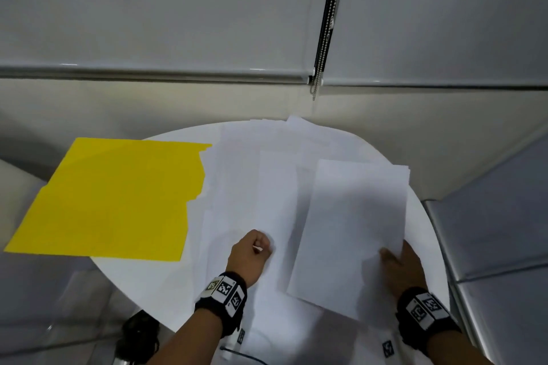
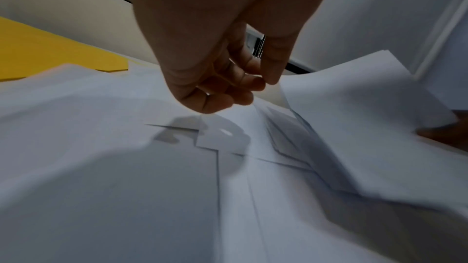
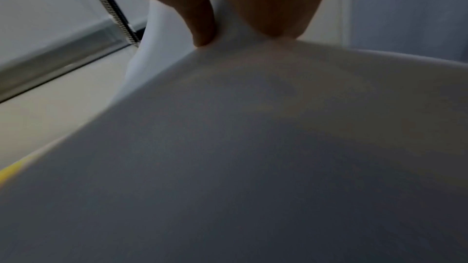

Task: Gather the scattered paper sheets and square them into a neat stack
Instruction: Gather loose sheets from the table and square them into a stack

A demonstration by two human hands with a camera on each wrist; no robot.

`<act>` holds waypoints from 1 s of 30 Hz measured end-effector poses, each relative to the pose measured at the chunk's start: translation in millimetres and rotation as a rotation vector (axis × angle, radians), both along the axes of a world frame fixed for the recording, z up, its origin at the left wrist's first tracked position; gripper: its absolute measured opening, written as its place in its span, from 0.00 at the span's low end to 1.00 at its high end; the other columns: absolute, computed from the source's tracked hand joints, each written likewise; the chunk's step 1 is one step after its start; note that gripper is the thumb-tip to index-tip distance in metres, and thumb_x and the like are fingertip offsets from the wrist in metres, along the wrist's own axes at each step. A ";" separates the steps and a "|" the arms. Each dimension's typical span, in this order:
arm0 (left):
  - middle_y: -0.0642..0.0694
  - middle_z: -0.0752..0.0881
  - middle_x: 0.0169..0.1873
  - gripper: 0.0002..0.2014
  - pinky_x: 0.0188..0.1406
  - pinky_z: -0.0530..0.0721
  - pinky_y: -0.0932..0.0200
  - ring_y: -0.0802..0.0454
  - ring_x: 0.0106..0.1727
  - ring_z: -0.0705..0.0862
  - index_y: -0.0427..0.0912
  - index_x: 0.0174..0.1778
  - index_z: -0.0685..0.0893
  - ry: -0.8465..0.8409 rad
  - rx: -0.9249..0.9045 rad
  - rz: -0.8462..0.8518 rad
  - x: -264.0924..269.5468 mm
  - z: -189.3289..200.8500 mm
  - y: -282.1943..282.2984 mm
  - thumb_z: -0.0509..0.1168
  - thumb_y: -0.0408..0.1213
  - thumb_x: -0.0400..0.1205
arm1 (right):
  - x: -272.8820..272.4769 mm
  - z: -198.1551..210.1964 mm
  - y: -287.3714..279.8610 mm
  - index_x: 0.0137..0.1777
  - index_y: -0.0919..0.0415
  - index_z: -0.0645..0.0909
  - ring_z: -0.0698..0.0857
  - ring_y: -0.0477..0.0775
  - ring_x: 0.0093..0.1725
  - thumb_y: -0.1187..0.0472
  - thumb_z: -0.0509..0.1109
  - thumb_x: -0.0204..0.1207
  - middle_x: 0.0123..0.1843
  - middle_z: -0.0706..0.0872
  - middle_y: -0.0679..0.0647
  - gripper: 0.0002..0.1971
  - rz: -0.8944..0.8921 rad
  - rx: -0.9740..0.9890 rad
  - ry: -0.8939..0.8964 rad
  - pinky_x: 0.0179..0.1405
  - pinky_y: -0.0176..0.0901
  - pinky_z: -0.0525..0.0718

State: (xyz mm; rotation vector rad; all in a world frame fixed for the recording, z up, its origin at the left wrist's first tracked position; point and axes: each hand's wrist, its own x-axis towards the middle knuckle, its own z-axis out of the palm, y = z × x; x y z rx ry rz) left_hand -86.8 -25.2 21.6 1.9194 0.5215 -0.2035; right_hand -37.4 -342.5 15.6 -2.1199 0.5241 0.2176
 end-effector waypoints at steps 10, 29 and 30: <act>0.47 0.78 0.64 0.19 0.67 0.79 0.49 0.46 0.65 0.79 0.51 0.64 0.81 0.124 0.329 0.044 43.7 -19.6 5.7 0.67 0.38 0.76 | 0.1 -38.7 -36.0 0.72 0.65 0.74 0.79 0.70 0.66 0.63 0.68 0.78 0.69 0.80 0.68 0.22 -0.072 -0.032 0.186 0.68 0.57 0.75; 0.41 0.80 0.60 0.34 0.48 0.78 0.56 0.46 0.50 0.77 0.42 0.73 0.64 0.286 0.207 0.007 105.4 -15.6 -101.4 0.75 0.42 0.77 | 12.8 -49.8 -54.8 0.73 0.62 0.74 0.80 0.61 0.66 0.62 0.67 0.80 0.68 0.82 0.60 0.21 0.069 0.123 0.313 0.67 0.44 0.73; 0.42 0.80 0.58 0.32 0.48 0.77 0.57 0.46 0.50 0.77 0.42 0.73 0.65 0.276 0.213 0.001 105.2 -16.0 -104.2 0.74 0.40 0.77 | 12.7 -49.6 -55.7 0.73 0.62 0.74 0.80 0.61 0.66 0.62 0.67 0.80 0.68 0.82 0.59 0.21 0.074 0.126 0.318 0.67 0.44 0.73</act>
